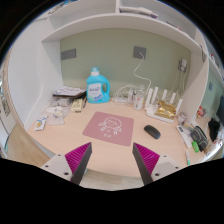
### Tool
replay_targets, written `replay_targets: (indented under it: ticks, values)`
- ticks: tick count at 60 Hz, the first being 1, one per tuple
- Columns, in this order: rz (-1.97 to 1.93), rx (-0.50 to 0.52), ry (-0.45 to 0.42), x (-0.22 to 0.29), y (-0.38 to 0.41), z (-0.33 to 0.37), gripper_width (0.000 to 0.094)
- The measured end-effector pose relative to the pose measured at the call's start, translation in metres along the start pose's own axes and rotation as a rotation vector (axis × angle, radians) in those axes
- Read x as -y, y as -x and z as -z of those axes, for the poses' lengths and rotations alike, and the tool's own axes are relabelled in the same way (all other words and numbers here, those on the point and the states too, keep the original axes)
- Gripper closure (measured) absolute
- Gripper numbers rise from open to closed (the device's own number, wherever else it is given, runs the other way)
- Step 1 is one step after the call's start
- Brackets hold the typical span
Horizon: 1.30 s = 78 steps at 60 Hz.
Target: Arrange mouse
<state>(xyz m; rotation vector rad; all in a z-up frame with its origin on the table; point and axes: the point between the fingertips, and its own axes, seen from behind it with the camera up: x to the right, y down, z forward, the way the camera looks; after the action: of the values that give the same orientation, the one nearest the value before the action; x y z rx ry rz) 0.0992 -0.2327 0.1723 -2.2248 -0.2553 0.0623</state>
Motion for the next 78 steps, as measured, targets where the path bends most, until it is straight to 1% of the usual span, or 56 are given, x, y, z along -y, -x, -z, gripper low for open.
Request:
replay_targets:
  ticks: [9,22,28,38,48,68,73,78]
  values:
    - [-0.016,-0.023,0.041,-0.021,-0.031,-0.014,0.0091]
    - [-0.047,-0.083,0.089,-0.066,-0.122,-0.062,0.0093]
    - [-0.059,-0.122,0.082,-0.074,-0.168,-0.089,0.0091]
    - [-0.04,-0.171,0.026,-0.066,-0.226,-0.148,0.0097]
    - [-0.051,-0.144,-0.005,-0.053,-0.243,-0.208,0.0088]
    - [-0.015,-0.071,-0.012,-0.025,-0.26,-0.28,0.0093]
    - [-0.011,-0.086,-0.014,-0.016,-0.266,-0.29,0.0095]
    - [-0.045,-0.084,-0.009,-0.013,-0.272,-0.301,0.0124]
